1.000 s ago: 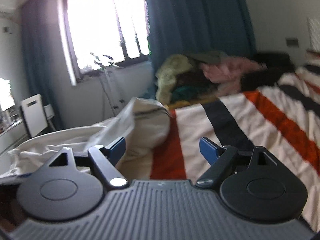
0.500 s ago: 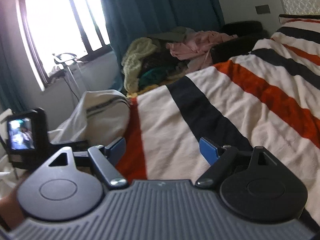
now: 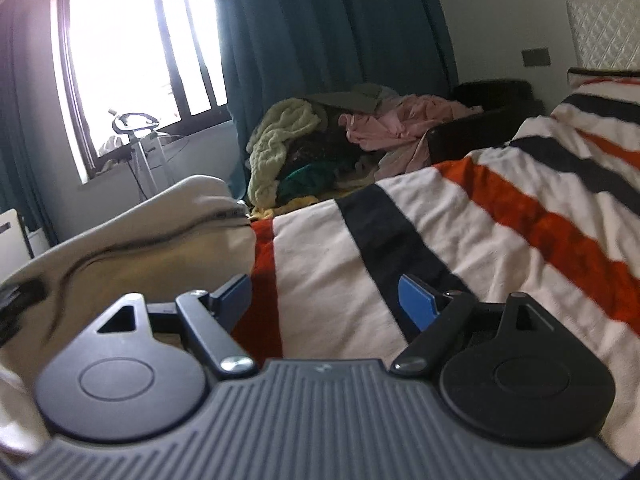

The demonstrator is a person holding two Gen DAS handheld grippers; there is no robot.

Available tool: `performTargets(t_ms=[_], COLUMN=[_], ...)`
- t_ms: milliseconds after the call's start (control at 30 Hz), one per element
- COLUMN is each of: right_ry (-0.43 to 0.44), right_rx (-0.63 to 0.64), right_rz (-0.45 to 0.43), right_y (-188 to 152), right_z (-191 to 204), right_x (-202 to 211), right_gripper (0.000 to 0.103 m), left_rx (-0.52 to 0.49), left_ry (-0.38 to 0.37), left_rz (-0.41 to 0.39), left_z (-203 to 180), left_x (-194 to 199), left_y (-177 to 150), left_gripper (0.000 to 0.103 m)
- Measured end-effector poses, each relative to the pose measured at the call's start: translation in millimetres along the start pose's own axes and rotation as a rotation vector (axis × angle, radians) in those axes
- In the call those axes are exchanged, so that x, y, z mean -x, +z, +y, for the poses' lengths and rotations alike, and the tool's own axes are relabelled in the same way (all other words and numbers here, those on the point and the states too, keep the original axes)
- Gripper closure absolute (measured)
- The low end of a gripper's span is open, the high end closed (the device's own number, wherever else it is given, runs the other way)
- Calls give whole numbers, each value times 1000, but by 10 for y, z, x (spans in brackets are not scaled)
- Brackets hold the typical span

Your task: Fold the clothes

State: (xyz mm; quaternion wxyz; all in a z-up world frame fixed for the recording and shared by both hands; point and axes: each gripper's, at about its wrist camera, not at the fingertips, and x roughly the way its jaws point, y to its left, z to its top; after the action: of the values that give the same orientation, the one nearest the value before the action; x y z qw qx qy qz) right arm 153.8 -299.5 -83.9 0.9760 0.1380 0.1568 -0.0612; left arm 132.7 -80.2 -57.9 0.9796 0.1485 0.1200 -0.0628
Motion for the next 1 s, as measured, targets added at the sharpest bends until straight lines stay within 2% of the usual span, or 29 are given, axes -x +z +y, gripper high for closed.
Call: performTargets(t_ms=[67,200,300,500,567,667,767,800,833,933,1000], right_ry=[-8,11,37,170,187,220,206,194,190,213,186], right_rx=[36,60,49,-91,-130,-275,-387,-402,-416,-438,-440], right_rz=[-17,0,59,211,245,309,359,371,394,508,559], right_y=[17,50,81,38,12,-46,-124,-148,-178,-281,-309], right_z=[51,105,122,2,-44,-173,-281,-292,-287,-225,-183], right_x=[86,250,349,544,583,511,400,360,300,4,-252], right_gripper=[20,20,20,20,20,20,22,23,25,30,30], left_rx=[12,134,244,388,398,405,423,430,434,455,475], left_ry=[-30,-73,-98,-152,-171,-190,-222,-229,-229,-239,-240], left_rz=[21,155,255,296,315,321,298,287,276,259,268], left_z=[79,256,374,638,679,657,653,661,662,688,718], left_x=[357,752,772,734,734,714,793,808,824,842,810], left_y=[-162,-608,-828,-827,-817,-774,-741,-724,-706,-685,-710], left_gripper=[101,100,99,92,87,68,42,29,22,20,20])
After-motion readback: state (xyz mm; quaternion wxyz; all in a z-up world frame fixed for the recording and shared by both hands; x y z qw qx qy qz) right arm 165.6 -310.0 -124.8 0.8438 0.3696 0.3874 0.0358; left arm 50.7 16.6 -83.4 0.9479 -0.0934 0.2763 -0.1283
